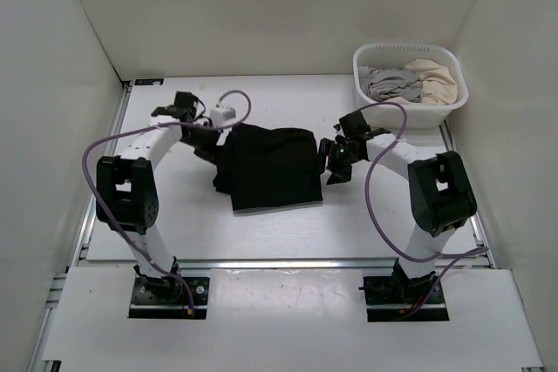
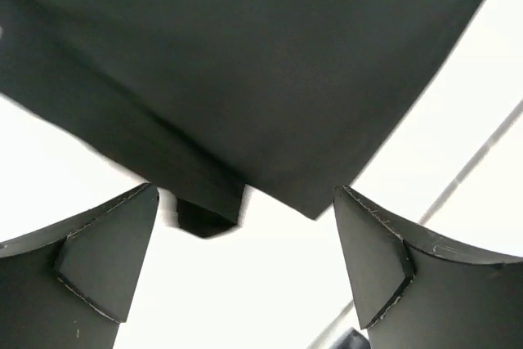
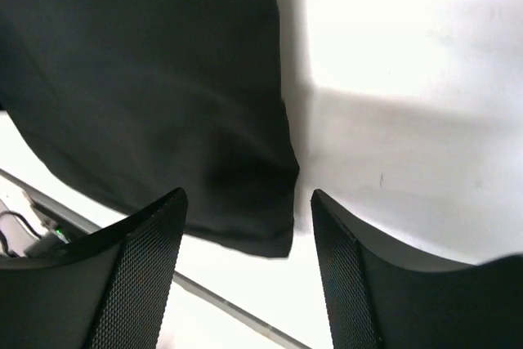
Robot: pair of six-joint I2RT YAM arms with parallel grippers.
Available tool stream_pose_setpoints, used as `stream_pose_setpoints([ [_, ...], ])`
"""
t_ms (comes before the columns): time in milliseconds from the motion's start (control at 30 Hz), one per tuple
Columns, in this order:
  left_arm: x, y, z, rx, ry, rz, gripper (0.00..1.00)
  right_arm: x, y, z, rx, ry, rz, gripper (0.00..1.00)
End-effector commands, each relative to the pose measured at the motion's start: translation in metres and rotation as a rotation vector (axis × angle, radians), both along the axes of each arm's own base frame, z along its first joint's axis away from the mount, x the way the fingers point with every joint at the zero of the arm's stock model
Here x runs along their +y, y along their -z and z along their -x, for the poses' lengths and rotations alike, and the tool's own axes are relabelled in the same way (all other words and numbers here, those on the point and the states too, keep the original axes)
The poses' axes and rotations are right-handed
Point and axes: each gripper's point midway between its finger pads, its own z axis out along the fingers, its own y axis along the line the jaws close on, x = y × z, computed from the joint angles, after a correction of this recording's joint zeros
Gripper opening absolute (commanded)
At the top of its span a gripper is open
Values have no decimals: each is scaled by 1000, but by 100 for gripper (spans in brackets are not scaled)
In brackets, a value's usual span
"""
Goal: Fold and stack the trousers
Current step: Fold the trousers
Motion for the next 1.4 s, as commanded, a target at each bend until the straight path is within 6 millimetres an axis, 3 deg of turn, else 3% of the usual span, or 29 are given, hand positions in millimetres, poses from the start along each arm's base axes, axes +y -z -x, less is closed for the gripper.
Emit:
stream_pose_setpoints([
  [0,4,-52,-59,-193,-58,37,100,-12,-4,20,12,-61,14,68],
  [33,2,-69,-78,-241,-66,47,100,-15,1,27,32,-69,24,68],
  [133,-19,-56,-103,-235,-31,54,100,-8,2,37,54,-83,-34,69],
  [167,-22,-50,-119,-242,-31,55,100,-8,7,41,59,-87,-43,69],
  [267,-26,-40,-139,-248,-30,40,100,-6,12,47,79,-80,-43,69],
  [300,-24,-23,-143,-227,-29,20,100,-5,14,46,68,-80,-47,68],
  [367,-21,-9,-147,-225,-16,-11,100,-3,15,42,67,-59,-56,67],
  [533,-22,8,-152,-206,5,-12,100,0,22,28,45,-36,-52,60],
  [567,-20,10,-155,-211,0,-25,93,3,22,28,52,-42,-66,54],
  [600,-21,12,-162,-217,0,-24,85,5,23,27,52,-46,-75,35],
  [633,-22,12,-165,-222,0,-23,75,6,26,29,72,-42,-81,25],
  [667,-23,9,-168,-227,-8,-19,49,6,26,29,73,-42,-81,17],
  [700,-25,9,-170,-219,-15,-5,38,4,29,34,85,-49,-74,5],
  [733,-25,13,-169,-210,-15,-6,29,3,31,37,93,-48,-70,0],
  [800,-25,13,-174,-211,-38,-10,14,0,32,51,112,-64,-84,0],
  [900,-18,12,-185,-202,-88,0,14,0,28,55,93,-79,-96,0],
  [1033,-10,15,-193,-187,-125,12,41,1,24,69,122,-129,-131,0],
  [1067,-8,16,-193,-189,-130,1,52,2,21,67,115,-139,-130,6],
  [1100,-8,11,-194,-199,-130,3,63,3,16,66,112,-156,-138,23],
  [1167,-1,0,-192,-222,-138,-10,75,4,8,64,101,-192,-138,64],
  [1200,2,-5,-191,-233,-132,-22,84,8,-4,53,67,-202,-145,69],
  [1267,10,-19,-189,-266,-128,-67,98,4,-12,44,45,-205,-97,71],
  [1300,19,-42,-187,-307,-140,-84,100,0,-17,35,25,-195,-73,71],
  [1333,26,-38,-172,-278,-136,-125,100,-3,-34,15,-34,-173,-48,71],
  [1367,28,-44,-161,-275,-122,-132,100,-8,-37,8,-51,-154,-5,71],
])
